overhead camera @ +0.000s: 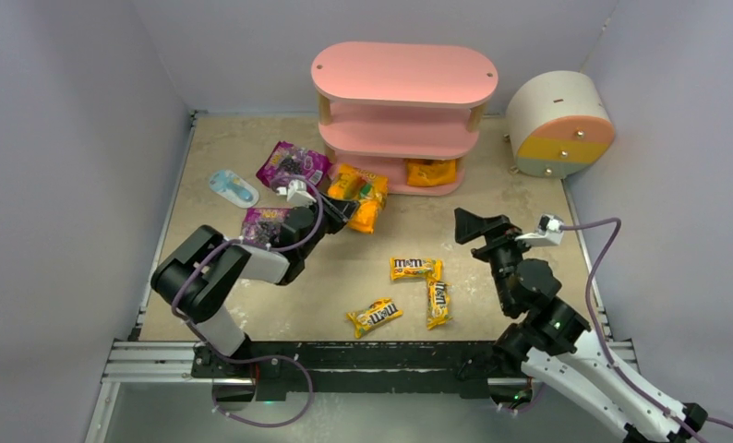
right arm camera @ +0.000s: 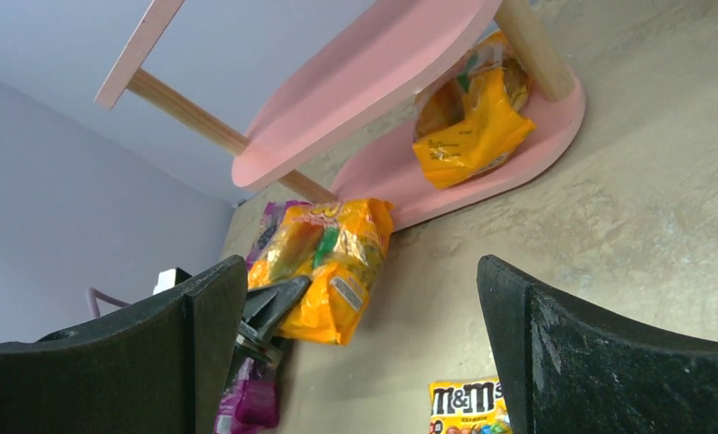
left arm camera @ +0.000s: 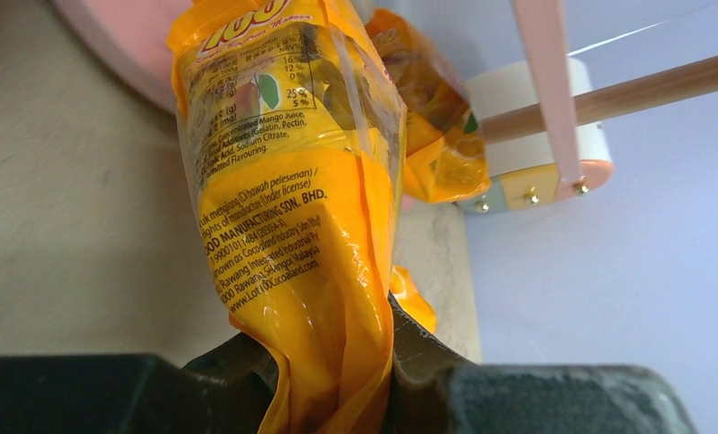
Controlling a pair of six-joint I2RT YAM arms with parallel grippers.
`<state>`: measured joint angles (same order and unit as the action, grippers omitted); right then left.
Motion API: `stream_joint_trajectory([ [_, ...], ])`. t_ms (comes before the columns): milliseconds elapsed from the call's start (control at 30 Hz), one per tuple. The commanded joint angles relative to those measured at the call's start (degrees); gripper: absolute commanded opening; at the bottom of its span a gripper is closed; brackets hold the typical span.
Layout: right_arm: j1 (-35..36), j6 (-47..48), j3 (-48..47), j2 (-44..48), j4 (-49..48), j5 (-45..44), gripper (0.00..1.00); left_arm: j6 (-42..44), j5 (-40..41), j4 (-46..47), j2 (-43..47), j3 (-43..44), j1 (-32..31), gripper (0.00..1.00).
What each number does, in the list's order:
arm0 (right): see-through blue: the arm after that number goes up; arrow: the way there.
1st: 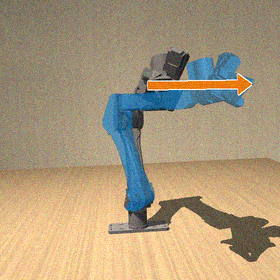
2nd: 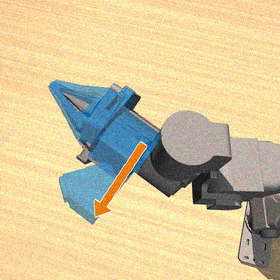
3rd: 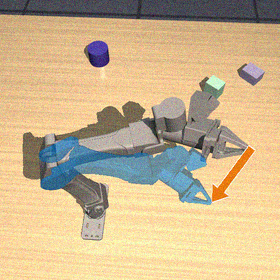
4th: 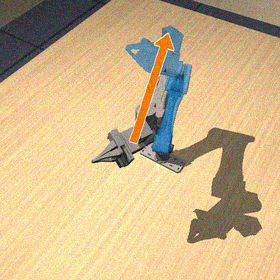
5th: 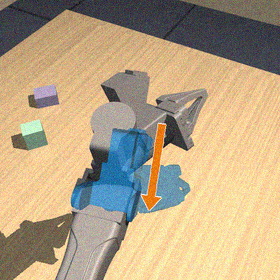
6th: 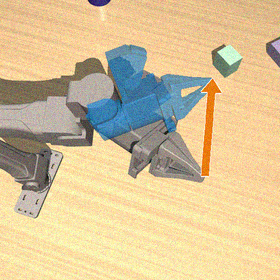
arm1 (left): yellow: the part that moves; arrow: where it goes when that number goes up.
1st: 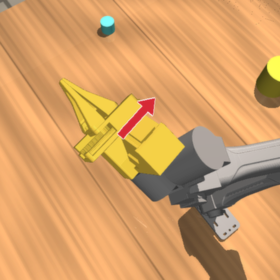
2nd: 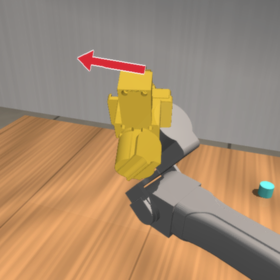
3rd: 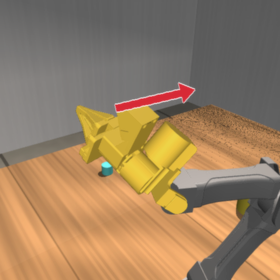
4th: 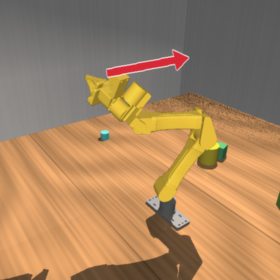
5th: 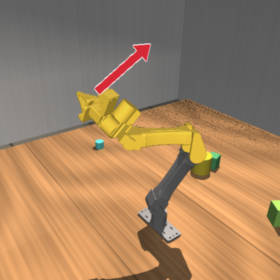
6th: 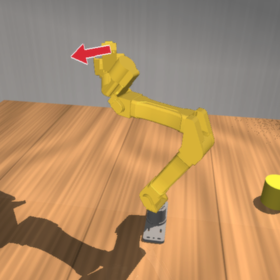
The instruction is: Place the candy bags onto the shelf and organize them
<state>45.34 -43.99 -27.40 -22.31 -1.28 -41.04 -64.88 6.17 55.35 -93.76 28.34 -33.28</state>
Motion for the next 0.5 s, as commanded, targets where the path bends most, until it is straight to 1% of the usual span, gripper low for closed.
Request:
stream_joint_trajectory([
  [0,0.1,3.9,-1.3,2.0,1.0,-3.4,0.98,0.2,1.2,16.3,-2.9,5.4,0.8,0.00],
  [133,0.1,5.2,-1.8,3.8,2.2,-4.3,0.98,-0.3,2.0,20.4,-9.3,9.2,2.2,0.00],
  [233,0.1,5.3,-1.7,4.9,3.2,-5.5,0.98,-2.1,-1.1,23.1,-15.8,14.2,3.6,0.00],
  [300,0.1,5.2,-1.6,5.6,3.8,-6.2,0.98,-2.7,-1.2,27.0,-20.8,16.7,4.0,0.00],
  [400,0.1,4.6,-1.4,6.3,4.5,-6.6,0.98,-6.4,-0.4,34.7,-27.6,19.5,4.5,0.00],
  [467,0.1,4.3,-1.3,6.7,4.7,-6.9,0.98,-8.2,0.6,37.0,-31.1,21.6,4.5,0.00],
])
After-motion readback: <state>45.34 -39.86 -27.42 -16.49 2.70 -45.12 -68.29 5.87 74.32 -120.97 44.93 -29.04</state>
